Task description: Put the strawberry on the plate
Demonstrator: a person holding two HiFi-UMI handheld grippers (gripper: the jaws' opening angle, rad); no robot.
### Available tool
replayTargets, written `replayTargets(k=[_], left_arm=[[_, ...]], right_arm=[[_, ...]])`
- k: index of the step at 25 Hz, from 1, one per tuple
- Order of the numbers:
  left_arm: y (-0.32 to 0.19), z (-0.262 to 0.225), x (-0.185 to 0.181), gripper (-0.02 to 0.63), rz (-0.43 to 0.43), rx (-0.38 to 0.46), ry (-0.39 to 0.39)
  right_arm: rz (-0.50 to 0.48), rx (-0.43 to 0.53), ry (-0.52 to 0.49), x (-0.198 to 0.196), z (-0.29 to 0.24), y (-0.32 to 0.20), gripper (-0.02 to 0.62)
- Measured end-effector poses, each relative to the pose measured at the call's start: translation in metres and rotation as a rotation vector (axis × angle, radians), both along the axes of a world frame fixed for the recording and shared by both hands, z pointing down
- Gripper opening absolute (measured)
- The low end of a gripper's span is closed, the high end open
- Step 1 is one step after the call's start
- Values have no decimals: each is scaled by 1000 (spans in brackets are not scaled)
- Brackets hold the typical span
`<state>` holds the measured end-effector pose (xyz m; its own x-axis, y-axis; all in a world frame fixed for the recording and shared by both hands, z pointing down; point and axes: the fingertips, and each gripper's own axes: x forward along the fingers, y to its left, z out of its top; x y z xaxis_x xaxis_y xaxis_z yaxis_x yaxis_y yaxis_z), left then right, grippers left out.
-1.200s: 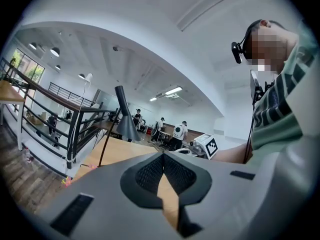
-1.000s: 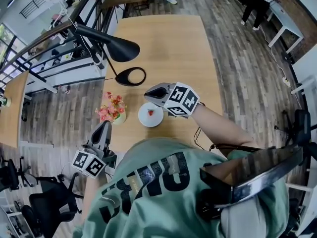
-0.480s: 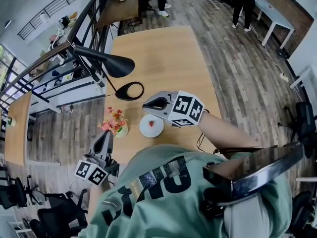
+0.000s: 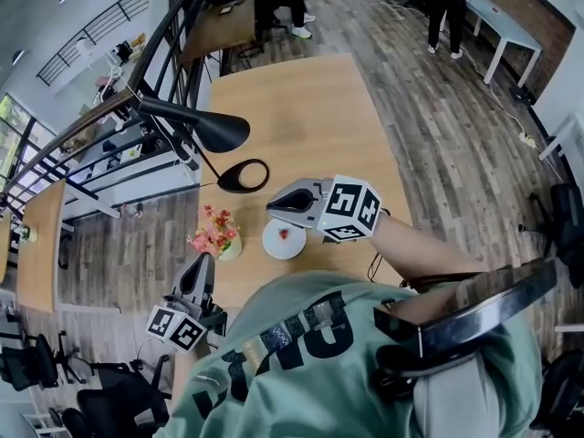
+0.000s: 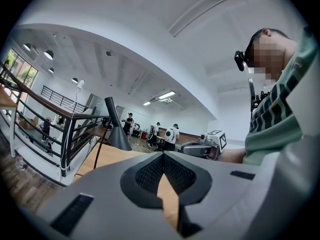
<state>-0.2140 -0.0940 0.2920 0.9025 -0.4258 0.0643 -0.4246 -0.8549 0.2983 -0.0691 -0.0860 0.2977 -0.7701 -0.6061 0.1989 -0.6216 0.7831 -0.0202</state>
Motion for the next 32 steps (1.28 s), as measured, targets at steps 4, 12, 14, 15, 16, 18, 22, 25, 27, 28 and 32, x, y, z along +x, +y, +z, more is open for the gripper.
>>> replayTargets(k=[4,12,14,15,16,18,22,25,27,28,32], left_arm=[[1,-1,-3,5,-10,-8,3],[3,3,-1,5,-20,-21,3],[2,3,-1,5,-22,-24,5],[2,3,-1,5,-22,-25,5],[2,3,-1,5,-23,-25,5],[3,3,-1,5,-22,-23,5],[3,4,-2,5,-22,-21,7],[3,4,-1,5,-21,-23,6],[4,5,0,5,-20,-24,5],[4,5,0,5,-20,-25,5],[5,6,-1,5,-18,-24,6]], right_arm=[[-8,-6,-16,-3,-1,-1,8],[-28,-15,-23,-4,5,0,8],[-30,-15,-25,-4,5,-1,8],[-31,-15,-26,-4,4,-2,8],[-31,-14,-26,-4,4,-2,8],[-32,-15,-29,-5,4,-2,8],[-29,-20,-43,-5,5,-2,8],[-28,-9,-36,-4,4,-2,8],[-28,0,-27,-4,4,-1,8],[-28,1,-26,-4,4,-1,8],[-23,-1,-27,-4,5,0,8]])
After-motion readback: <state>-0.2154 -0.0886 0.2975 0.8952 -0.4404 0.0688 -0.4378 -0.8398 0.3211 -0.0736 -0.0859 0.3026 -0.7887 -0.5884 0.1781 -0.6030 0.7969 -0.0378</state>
